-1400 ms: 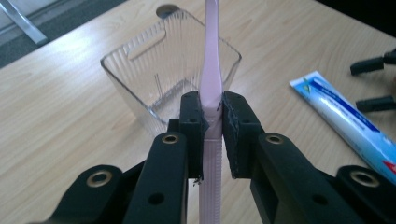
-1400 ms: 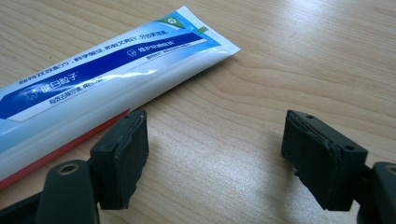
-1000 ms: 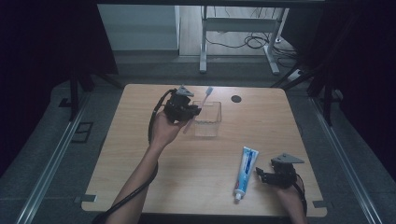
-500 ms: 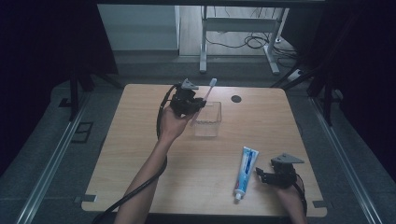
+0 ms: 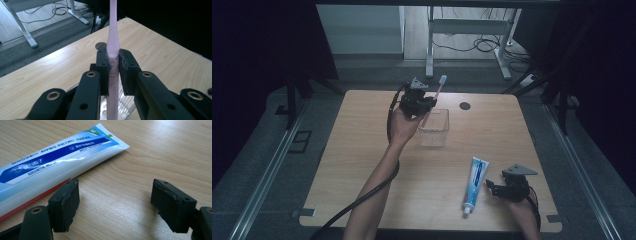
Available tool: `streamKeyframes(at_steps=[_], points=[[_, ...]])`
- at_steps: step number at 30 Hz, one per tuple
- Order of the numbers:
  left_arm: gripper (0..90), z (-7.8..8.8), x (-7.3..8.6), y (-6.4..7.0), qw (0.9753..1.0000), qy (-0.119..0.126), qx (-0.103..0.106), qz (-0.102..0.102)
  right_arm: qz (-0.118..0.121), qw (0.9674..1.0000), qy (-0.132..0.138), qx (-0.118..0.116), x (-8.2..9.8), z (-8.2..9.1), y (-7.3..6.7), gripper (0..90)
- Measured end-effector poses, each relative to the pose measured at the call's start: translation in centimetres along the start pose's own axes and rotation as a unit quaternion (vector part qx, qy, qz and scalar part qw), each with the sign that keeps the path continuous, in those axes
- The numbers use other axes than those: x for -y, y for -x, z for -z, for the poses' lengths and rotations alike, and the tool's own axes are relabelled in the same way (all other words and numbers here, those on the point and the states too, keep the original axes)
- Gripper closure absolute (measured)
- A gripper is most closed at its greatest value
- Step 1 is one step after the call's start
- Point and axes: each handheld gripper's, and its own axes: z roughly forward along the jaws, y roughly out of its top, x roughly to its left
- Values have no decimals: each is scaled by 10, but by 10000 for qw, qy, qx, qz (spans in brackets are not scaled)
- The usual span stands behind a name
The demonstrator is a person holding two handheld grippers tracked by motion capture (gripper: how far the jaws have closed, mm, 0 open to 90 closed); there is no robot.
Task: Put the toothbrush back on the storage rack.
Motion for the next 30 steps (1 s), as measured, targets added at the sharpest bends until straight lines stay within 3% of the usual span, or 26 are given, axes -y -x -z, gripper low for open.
streamKeyframes(at_steps=[15,30], points=[[792,-28,18,5,9997,29,-95,-204,4,10000,-2,-12,0,0,0,235],[791,-47,42,7,9988,-334,-139,-331,21,10000,2,-13,0,0,0,235]])
